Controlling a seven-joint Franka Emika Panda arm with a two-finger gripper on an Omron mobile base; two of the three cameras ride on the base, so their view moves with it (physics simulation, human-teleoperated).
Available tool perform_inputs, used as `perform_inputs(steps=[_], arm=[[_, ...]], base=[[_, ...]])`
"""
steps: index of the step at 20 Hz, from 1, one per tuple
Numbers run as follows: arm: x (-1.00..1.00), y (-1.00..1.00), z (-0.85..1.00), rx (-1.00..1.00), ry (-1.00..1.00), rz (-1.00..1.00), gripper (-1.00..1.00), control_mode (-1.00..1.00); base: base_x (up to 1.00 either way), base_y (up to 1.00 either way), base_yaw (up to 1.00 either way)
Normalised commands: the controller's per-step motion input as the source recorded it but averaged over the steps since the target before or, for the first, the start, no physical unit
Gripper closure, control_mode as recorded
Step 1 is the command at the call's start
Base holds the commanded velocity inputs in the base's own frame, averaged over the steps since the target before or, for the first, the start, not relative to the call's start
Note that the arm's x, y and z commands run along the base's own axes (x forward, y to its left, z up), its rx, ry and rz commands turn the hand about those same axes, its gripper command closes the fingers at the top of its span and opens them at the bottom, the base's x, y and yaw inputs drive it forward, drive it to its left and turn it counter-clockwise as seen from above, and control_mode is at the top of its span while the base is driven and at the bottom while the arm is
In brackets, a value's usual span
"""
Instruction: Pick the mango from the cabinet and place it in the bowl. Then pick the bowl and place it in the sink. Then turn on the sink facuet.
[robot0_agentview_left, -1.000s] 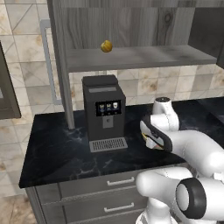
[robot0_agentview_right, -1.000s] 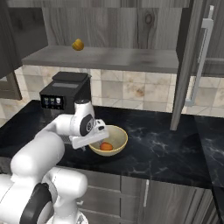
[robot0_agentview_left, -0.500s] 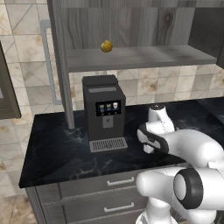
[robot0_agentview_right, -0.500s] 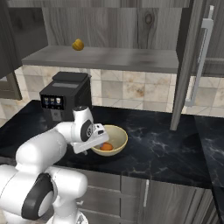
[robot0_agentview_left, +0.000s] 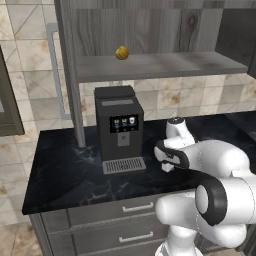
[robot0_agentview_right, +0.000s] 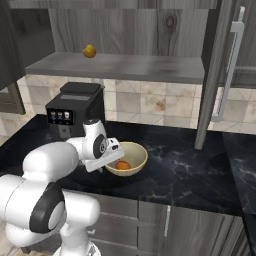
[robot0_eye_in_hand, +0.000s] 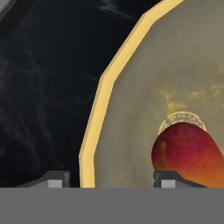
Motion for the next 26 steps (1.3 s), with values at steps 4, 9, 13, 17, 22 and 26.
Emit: perform_inputs(steps=[4, 9, 13, 17, 22, 26], arm=[[-0.01, 0.0, -0.04, 0.0, 0.0, 0.0, 1.0, -1.0], [-0.2, 0.0, 0.0, -0.01, 0.0, 0.0, 1.0, -1.0], [-0.69, -0.03, 0.16, 0.0, -0.05, 0.05, 1.0, -1.0], [-0.93, 0.0, 0.9, -0.04, -0.18, 0.11, 1.0, -1.0], [-0.97, 0.0, 1.0, -0.01, -0.22, 0.08, 1.0, -1.0], [-0.72, 0.13, 1.0, -0.06, -0.05, 0.08, 1.0, -1.0]], base=[[0.0, 0.0, 0.0], [0.0, 0.0, 0.0], [0.0, 0.0, 0.0], [0.0, 0.0, 0.0], [0.0, 0.0, 0.0], [0.0, 0.0, 0.0]])
